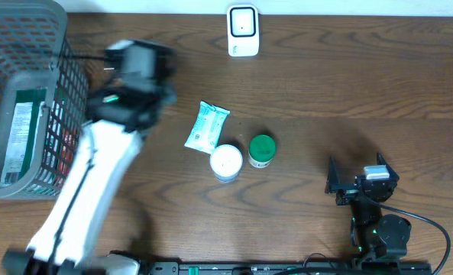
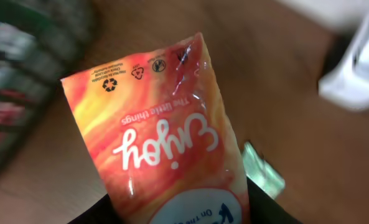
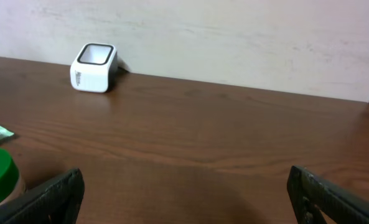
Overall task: Scan the item barcode
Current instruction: 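Carry the orange pack to the scanner and set it beside the wipes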
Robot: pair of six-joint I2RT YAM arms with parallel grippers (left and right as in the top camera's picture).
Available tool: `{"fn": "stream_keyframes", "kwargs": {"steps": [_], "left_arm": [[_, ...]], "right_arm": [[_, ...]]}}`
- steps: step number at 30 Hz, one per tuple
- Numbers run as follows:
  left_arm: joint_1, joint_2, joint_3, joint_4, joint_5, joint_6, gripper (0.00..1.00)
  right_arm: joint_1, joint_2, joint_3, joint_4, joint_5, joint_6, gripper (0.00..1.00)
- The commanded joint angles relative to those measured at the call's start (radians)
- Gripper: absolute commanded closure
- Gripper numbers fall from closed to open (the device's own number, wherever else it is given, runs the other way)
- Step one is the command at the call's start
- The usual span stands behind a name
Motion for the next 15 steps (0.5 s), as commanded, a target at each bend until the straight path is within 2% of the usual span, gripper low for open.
{"fn": "stream_keyframes", "kwargs": {"steps": [1, 7, 15], "left_arm": [[-0.103, 0.109, -0.015, 0.031, 0.017, 0.040, 0.55], [-0.253, 0.284, -0.015, 0.124, 0.018, 0.043, 0.55], [-0.399, 0.429, -0.015, 0.208, 0.020, 0.077, 0.55]], "right_arm": [[0.000, -0.002, -0.001, -0.004, 0.002, 0.011, 0.01], [0.000, -0.002, -0.001, -0.004, 0.002, 0.011, 0.01], [0.000, -0.002, -0.001, -0.004, 0.002, 0.011, 0.01]]}}
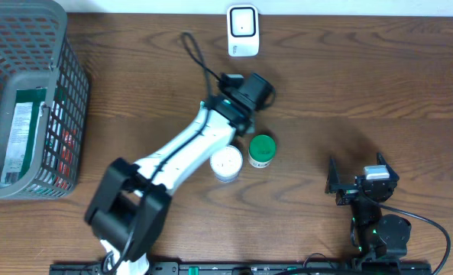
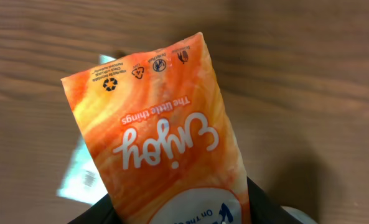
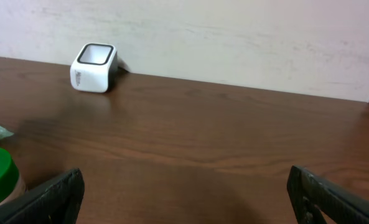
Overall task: Scan the item barcode
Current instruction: 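Carry the orange pack to the scanner and set it beside the wipes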
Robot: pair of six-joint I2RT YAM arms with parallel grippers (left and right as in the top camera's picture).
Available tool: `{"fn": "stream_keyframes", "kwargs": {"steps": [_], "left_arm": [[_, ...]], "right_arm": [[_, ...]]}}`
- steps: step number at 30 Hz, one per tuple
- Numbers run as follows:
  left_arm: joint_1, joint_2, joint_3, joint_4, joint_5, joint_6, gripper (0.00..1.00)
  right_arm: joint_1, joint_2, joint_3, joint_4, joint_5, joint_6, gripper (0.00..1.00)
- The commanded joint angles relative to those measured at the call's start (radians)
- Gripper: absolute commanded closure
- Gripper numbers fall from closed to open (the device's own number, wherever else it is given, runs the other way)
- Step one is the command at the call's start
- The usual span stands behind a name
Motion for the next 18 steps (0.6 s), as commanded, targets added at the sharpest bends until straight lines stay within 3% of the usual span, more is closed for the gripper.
{"fn": "stream_keyframes", "kwargs": {"steps": [1, 10, 15, 18], "left_arm": [[-0.045, 0.045, -0.011, 0.025, -0.007, 0.039, 0.55], [-0.078, 0.143, -0.011, 0.067, -0.006, 0.041, 0.55], [-0.077, 0.141, -0.011, 0.068, -0.007, 0.042, 0.32], [-0.078, 0.132, -0.008, 0.068, -0.006, 0.053, 0.28]], "right_arm": [[0.000, -0.002, -0.001, -0.004, 0.002, 0.011, 0.01], [0.000, -0.002, -0.001, -0.004, 0.002, 0.011, 0.01], [0.000, -0.002, -0.001, -0.004, 0.002, 0.011, 0.01], [0.000, -0.002, -0.001, -0.004, 0.002, 0.011, 0.01]]}}
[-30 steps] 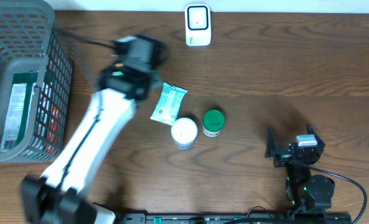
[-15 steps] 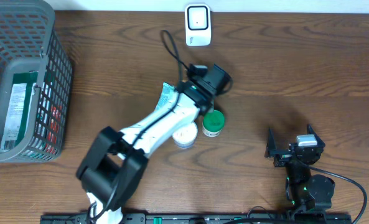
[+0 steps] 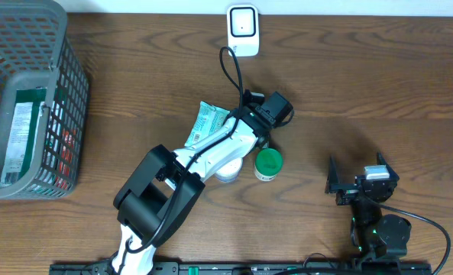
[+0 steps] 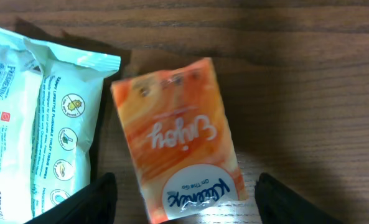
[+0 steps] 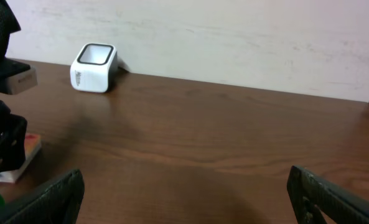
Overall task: Scan the item barcode
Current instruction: 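Carry the orange pack to the scanner and set it beside the wipes, then return the left gripper into the basket to the gloves pack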
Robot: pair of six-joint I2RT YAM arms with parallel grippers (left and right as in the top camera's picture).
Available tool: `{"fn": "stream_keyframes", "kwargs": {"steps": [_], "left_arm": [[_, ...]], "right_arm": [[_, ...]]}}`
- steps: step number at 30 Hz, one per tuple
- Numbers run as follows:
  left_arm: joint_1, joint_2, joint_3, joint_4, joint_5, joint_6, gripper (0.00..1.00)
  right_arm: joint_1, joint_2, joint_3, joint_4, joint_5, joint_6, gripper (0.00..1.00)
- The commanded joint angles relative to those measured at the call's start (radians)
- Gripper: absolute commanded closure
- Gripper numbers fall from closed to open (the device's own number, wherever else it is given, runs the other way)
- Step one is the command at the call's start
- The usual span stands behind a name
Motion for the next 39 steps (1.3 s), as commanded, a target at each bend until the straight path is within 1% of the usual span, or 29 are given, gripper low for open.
{"fn": "stream_keyframes", "kwargs": {"steps": [1, 2, 3, 10, 12, 13, 14, 17, 19, 21, 24, 26, 30, 34, 37, 38, 39], "left_arm": [[0.002, -0.017, -0.005, -0.001, -0.006, 0.025, 0.28], [0.002, -0.022, 0.000, -0.001, -0.006, 0.039, 0.27], [0.002, -0.031, 0.006, -0.001, -0.006, 0.056, 0.24], [0.006, -0.128, 0.029, 0.007, -0.006, 0.070, 0.23], [0.012, -0.167, 0.029, 0.013, -0.006, 0.070, 0.26], [0.016, -0.185, 0.029, 0.013, -0.006, 0.070, 0.33], [0.021, -0.201, 0.029, 0.011, -0.006, 0.071, 0.43], [0.043, -0.245, 0.029, 0.001, -0.006, 0.071, 0.93], [0.060, -0.268, 0.029, -0.011, -0.005, 0.124, 0.93], [0.075, -0.300, 0.029, -0.027, -0.006, 0.221, 0.93], [0.112, -0.364, 0.038, -0.068, -0.006, 0.264, 0.93], [0.156, -0.411, 0.061, -0.111, -0.006, 0.268, 0.93], [0.304, -0.490, 0.156, -0.218, -0.006, 0.279, 0.93], [0.504, -0.551, 0.257, -0.306, -0.006, 0.298, 0.93], [0.655, -0.591, 0.288, -0.321, -0.006, 0.298, 0.91], [0.713, -0.604, 0.288, -0.314, -0.006, 0.298, 0.86], [0.759, -0.611, 0.288, -0.310, -0.006, 0.297, 0.78]], "right_arm": [[0.000, -0.002, -0.001, -0.004, 0.002, 0.011, 0.01], [0.000, -0.002, -0.001, -0.004, 0.002, 0.011, 0.01], [0.000, -0.002, -0.001, -0.004, 0.002, 0.011, 0.01], [0.000, -0.002, -0.001, -0.004, 0.002, 0.011, 0.01], [0.000, -0.002, -0.001, -0.004, 0.002, 0.011, 0.01], [0.000, -0.002, -0.001, -0.004, 0.002, 0.011, 0.01], [0.000, -0.002, -0.001, -0.004, 0.002, 0.011, 0.01], [0.000, -0.002, -0.001, -0.004, 0.002, 0.011, 0.01], [0.000, -0.002, -0.001, -0.004, 0.002, 0.011, 0.01], [0.000, -0.002, -0.001, -0.004, 0.002, 0.011, 0.01], [0.000, -0.002, -0.001, -0.004, 0.002, 0.011, 0.01], [0.000, -0.002, -0.001, -0.004, 0.002, 0.011, 0.01], [0.000, -0.002, -0.001, -0.004, 0.002, 0.011, 0.01], [0.000, -0.002, -0.001, -0.004, 0.002, 0.011, 0.01], [0.000, -0.002, -0.001, -0.004, 0.002, 0.011, 0.01], [0.000, -0.002, -0.001, -0.004, 0.002, 0.011, 0.01], [0.000, -0.002, -0.001, -0.004, 0.002, 0.011, 0.01]]}}
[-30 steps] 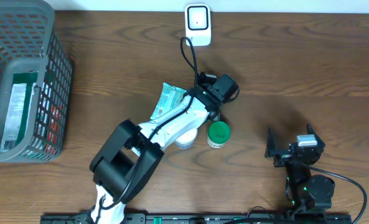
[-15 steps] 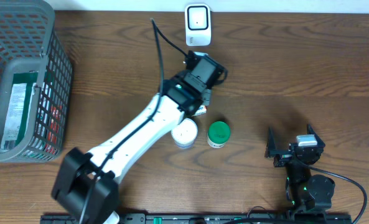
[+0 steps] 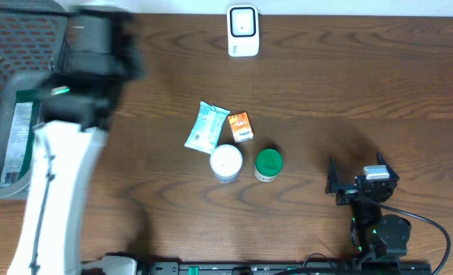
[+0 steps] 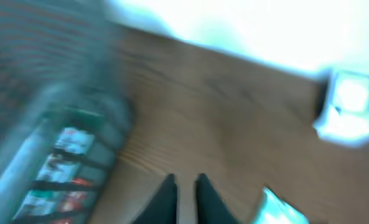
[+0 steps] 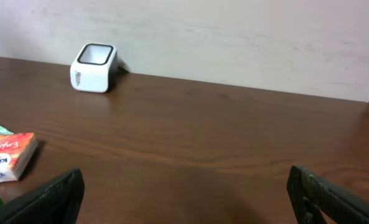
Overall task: Scan the item barcode
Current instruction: 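Return the left gripper into the basket to the gloves pack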
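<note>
The orange tissue packet [image 3: 241, 126] lies flat mid-table, beside a teal wipes pack [image 3: 205, 126]; the right wrist view shows the packet [image 5: 10, 155] at its left edge. The white barcode scanner [image 3: 242, 30] stands at the far edge, also seen as the scanner [image 5: 94, 59] by the wall. My left gripper [image 4: 185, 199] is blurred, its fingers nearly touching with nothing between them, over the table by the basket [image 4: 47, 155]. My right gripper [image 5: 187, 193] rests open and empty at the front right.
A grey wire basket [image 3: 24, 99] with packaged goods stands at the far left. A white-lidded jar [image 3: 226, 162] and a green-lidded jar [image 3: 268, 164] sit just in front of the two packs. The left arm [image 3: 58, 176] stretches along the left side.
My left gripper was open over the orange packet lying beside the wipes; now it is shut and empty, far to the left by the basket. The packet stays on the table. The right arm is unmoved.
First my left gripper held the orange packet near the basket. Then it held it over the middle by the wipes. Then it stood open with the packet on the table and the green jar shifted slightly right. Now the arm is at the basket.
</note>
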Robot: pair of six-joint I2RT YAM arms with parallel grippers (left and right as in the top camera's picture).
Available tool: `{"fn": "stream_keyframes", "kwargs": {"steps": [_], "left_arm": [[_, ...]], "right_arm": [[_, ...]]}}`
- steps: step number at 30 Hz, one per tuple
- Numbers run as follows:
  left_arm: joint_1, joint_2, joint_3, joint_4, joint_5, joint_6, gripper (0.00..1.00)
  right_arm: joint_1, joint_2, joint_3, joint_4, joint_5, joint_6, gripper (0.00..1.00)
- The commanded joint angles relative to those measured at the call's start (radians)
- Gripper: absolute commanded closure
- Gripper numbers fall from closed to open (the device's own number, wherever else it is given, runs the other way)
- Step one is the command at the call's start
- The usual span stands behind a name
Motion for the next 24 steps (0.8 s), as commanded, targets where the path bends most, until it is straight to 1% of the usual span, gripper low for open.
{"fn": "stream_keyframes", "kwargs": {"steps": [1, 2, 3, 4, 7, 9, 11, 12, 14, 18, 20, 24], "left_arm": [[0.138, -0.029, 0.013, -0.004, -0.003, 0.012, 0.69], [0.183, -0.031, 0.013, 0.000, -0.003, 0.012, 0.62], [0.230, -0.031, 0.013, 0.006, -0.003, 0.010, 0.57], [0.293, -0.028, 0.013, 0.015, -0.003, -0.011, 0.54], [0.422, -0.019, 0.013, 0.033, -0.002, -0.072, 0.47], [0.490, -0.009, 0.013, 0.037, -0.002, -0.077, 0.45], [0.545, 0.004, 0.013, 0.037, -0.002, -0.077, 0.40], [0.563, 0.013, 0.013, 0.036, -0.002, -0.074, 0.35], [0.583, 0.036, 0.013, 0.038, -0.001, -0.040, 0.26], [0.589, 0.108, 0.013, 0.075, -0.002, 0.082, 0.13], [0.588, 0.151, 0.013, 0.097, -0.002, 0.159, 0.10], [0.589, 0.221, 0.013, 0.096, -0.002, 0.253, 0.09]], "right_arm": [[0.000, -0.002, -0.001, -0.004, 0.002, 0.011, 0.01], [0.000, -0.002, -0.001, -0.004, 0.002, 0.011, 0.01], [0.000, -0.002, -0.001, -0.004, 0.002, 0.011, 0.01], [0.000, -0.002, -0.001, -0.004, 0.002, 0.011, 0.01], [0.000, -0.002, -0.001, -0.004, 0.002, 0.011, 0.01], [0.000, -0.002, -0.001, -0.004, 0.002, 0.011, 0.01], [0.000, -0.002, -0.001, -0.004, 0.002, 0.011, 0.01], [0.000, -0.002, -0.001, -0.004, 0.002, 0.011, 0.01], [0.000, -0.002, -0.001, -0.004, 0.002, 0.011, 0.01], [0.000, -0.002, -0.001, -0.004, 0.002, 0.011, 0.01], [0.000, -0.002, -0.001, -0.004, 0.002, 0.011, 0.01], [0.000, -0.002, -0.001, -0.004, 0.002, 0.011, 0.01]]}}
